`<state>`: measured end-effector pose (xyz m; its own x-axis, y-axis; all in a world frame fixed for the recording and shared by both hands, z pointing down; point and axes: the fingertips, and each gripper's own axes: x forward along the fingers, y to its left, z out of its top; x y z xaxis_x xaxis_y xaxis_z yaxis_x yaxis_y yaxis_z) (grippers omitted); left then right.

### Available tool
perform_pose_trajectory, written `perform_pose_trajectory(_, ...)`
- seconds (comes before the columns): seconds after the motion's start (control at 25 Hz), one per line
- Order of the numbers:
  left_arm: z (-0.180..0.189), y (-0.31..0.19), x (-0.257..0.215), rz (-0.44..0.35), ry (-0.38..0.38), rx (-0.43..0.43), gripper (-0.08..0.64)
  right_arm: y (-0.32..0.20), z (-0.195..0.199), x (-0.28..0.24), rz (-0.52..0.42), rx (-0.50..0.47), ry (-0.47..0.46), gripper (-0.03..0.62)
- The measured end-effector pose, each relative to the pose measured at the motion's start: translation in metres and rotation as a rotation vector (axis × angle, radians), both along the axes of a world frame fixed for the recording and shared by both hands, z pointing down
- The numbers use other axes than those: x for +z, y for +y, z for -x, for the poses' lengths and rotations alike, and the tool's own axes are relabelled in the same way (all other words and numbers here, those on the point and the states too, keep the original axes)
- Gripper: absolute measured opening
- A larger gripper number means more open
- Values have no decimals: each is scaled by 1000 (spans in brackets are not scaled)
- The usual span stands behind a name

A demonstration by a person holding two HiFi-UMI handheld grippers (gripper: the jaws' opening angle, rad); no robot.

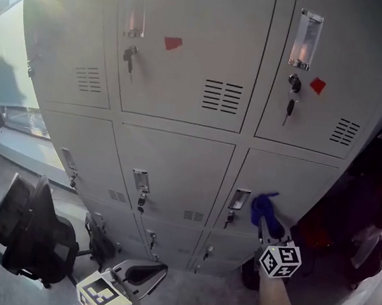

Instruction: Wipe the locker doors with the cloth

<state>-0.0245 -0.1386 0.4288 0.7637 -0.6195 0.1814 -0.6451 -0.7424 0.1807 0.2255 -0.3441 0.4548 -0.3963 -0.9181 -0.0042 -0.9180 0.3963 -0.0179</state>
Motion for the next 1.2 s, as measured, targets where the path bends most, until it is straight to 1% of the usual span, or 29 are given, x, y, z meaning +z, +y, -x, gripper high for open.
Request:
perform_pose_trajectory(0.12, -8, 2, 3, 3, -3, 14, 8, 0, -41, 0, 5, 65, -5, 78)
perform_pose_trajectory(0.36, -27, 6, 4, 1, -18, 45, 8, 3, -117, 10, 33, 207, -45, 78)
perform_pose_trajectory(0.44, -33, 8, 4, -1, -24, 56, 8, 4, -133, 15, 39, 239, -58, 78)
perform_pose_trajectory(0.56, -39, 10, 4, -3, -32, 65, 8, 4, -140, 19, 44, 261, -78, 78)
perform_pose_trajectory(0.68, -40, 13, 4, -3, -36, 67, 8, 11, -130, 21, 34, 250, -135, 78)
perform_pose_trajectory(0.76, -39, 14, 4, -5, -35, 63, 6, 17, -113, 19, 17, 213, -195, 78)
perform_pose_trajectory(0.84, -37, 15, 3, -3, -35, 57, 8, 21, -86, 19, 9, 154, -213, 78)
perform_pose_trajectory(0.92, -33, 15, 3, 3, -37, 50, 8, 22, -52, 20, 12, 82, -193, 78)
perform_pose_trajectory(1.04, -28, 16, 3, 5, -41, 41, 8, 20, -1, 22, 12, -20, -125, 78)
perform_pose_trajectory(1.12, -25, 16, 4, 4, -44, 34, 8, 17, 24, 24, 13, -66, -84, 78)
perform_pose_trajectory(1.2, -21, 17, 3, 6, -45, 25, 8, 12, 40, 30, 23, -87, -55, 78)
